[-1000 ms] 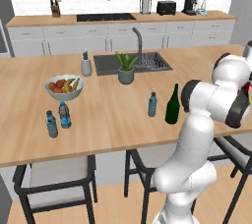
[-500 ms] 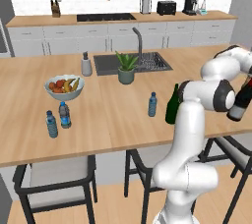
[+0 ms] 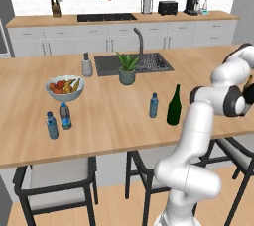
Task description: Move the plastic bottles in the middle to the plastics group, and the glass bottles in the middle to the glass group.
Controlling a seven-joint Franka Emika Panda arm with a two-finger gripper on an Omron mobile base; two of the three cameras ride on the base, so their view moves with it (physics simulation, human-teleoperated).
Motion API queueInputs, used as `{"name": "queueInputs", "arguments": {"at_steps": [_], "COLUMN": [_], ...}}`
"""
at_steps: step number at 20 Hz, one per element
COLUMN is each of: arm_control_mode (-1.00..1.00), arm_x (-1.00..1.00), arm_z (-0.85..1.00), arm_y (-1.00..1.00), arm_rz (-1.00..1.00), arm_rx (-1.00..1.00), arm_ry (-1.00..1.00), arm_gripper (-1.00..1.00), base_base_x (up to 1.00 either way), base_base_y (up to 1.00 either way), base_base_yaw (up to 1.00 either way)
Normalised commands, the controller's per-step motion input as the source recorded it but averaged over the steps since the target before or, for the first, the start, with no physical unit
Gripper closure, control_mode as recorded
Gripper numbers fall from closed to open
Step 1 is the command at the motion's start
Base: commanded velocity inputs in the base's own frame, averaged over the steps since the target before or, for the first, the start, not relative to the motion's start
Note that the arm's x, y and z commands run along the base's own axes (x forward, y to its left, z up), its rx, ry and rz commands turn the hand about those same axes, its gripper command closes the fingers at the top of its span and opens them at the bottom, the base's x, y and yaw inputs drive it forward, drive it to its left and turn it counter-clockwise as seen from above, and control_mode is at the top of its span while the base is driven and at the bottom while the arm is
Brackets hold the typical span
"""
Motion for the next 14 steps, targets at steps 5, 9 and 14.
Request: {"name": "queueInputs", "arguments": {"at_steps": [5, 9, 14], "arm_control_mode": [-1.0, -1.0, -1.0], "arm_x": [0.33, 0.27, -0.09], "arm_z": [-0.15, -0.27, -0.58], "arm_y": [0.22, 0.22, 0.19], "arm_rz": [-0.13, -0.07, 0.0], "arm_rx": [-0.16, -0.25, -0.29], "arm_ry": [-0.02, -0.01, 0.0], "arm_gripper": [1.0, 1.0, 1.0], "base_base_x": [0.0, 0.0, 0.0], "base_base_y": [0.0, 0.0, 0.0], "base_base_yaw": [0.0, 0.0, 0.0]}}
